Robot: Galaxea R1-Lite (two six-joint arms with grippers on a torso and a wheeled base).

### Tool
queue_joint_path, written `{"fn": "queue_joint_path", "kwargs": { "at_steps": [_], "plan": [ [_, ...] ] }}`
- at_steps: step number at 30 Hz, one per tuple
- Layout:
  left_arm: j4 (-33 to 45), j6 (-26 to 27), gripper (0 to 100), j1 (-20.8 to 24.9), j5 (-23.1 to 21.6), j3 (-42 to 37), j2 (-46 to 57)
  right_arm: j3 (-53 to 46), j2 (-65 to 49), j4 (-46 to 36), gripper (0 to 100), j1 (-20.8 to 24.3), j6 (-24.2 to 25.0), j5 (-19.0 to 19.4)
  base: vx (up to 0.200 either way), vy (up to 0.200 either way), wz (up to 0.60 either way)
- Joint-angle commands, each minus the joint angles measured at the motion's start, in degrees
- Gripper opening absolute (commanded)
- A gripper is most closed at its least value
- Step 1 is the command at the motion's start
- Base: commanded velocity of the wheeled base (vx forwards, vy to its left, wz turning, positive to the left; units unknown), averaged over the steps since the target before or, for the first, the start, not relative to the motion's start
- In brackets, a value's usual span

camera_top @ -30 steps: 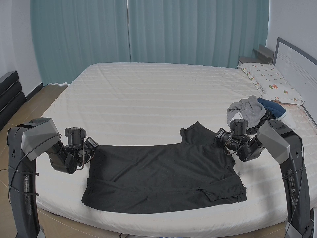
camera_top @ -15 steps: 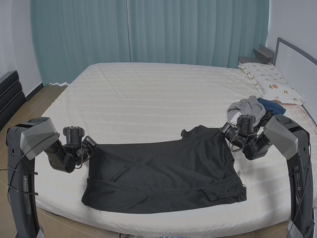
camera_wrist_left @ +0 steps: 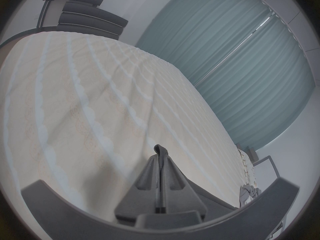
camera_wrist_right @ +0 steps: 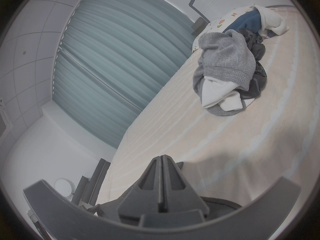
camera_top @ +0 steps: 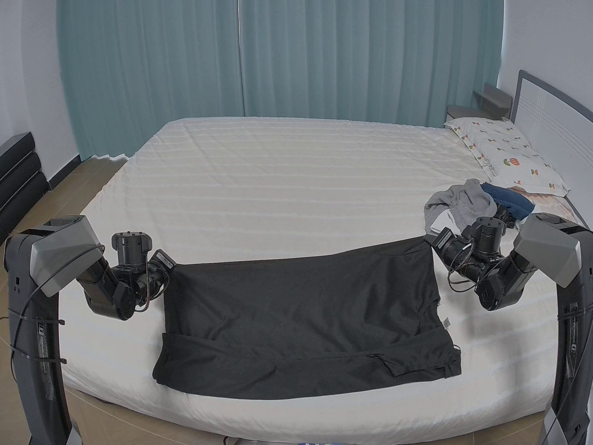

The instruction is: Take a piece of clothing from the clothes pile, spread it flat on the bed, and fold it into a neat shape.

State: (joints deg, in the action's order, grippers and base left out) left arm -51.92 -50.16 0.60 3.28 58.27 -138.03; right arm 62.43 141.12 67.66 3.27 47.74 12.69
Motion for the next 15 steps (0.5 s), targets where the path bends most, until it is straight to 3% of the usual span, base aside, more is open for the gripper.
{"fn": "queue_joint_path", "kwargs": {
  "at_steps": [1,8,15],
  "plan": [
    [-0.1,0.1,0,-0.2,0.1,0.0,0.7,-1.7,-1.1,1.2,0,-0.4,0.1,0.2,0.0,0.0,0.0],
    [-0.1,0.1,0,-0.3,0.0,0.1,0.7,-2.9,-0.6,1.2,0,-0.4,0.7,0.7,0.0,0.0,0.0],
    [0.0,0.9,0,-0.4,-0.1,-0.3,0.7,-8.4,-2.5,1.2,0,-0.7,1.7,5.2,0.0,0.0,0.0]
  ]
}}
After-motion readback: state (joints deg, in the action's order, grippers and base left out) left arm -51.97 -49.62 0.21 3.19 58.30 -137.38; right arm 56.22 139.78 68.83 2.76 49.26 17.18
